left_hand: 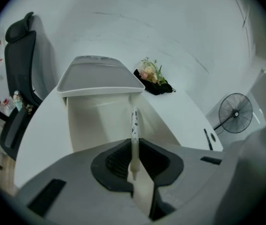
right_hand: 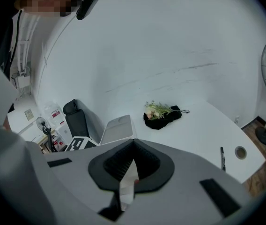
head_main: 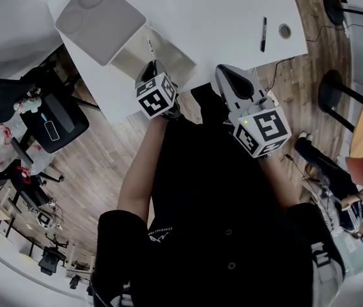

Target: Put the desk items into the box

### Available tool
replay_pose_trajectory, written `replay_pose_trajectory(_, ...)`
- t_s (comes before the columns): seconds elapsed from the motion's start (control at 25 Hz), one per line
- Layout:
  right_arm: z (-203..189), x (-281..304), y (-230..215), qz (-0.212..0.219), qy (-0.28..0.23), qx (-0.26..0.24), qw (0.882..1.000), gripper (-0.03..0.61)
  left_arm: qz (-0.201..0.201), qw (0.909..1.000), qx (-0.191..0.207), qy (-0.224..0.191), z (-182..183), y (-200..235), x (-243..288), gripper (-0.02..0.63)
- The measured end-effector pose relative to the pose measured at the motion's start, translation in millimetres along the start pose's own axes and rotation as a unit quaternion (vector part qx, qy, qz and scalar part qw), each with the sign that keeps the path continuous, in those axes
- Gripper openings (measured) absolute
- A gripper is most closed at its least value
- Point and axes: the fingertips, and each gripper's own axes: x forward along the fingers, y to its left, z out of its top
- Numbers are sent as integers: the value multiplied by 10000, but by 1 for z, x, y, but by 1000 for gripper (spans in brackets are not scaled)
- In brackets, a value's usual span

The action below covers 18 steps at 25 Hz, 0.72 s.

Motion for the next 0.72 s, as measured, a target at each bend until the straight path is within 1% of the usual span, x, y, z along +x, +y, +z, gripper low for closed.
replay_pose_trajectory(0.08, -2, 3, -1, 5, 35, 3, 10000, -2, 326, 9994, 98, 78, -1, 6, 4, 55)
replay_pose_trajectory(0.16, -2, 6, -1, 31, 51, 3, 10000, -2, 490, 9986, 166, 116, 0, 9, 6, 55)
replay_pose_trajectory(0.4, 2, 10, -2, 127, 49, -19, 9999, -2, 716, 9959, 536, 147, 3, 7, 10, 55)
replay_pose_trajectory(0.56, 3, 11, -5, 69, 53, 15, 10000, -2, 653, 9946, 804, -2, 15, -3, 15, 55)
replay_pose_trajectory(0.64, 4, 12, -6, 79, 46, 26, 10000, -2, 657, 9950, 758, -1, 19, -4, 16, 55)
replay_pose_trajectory(0.72, 4, 12, -7, 82, 43, 46, 9999, -2, 697, 9958, 563, 166, 15, -3, 19, 55)
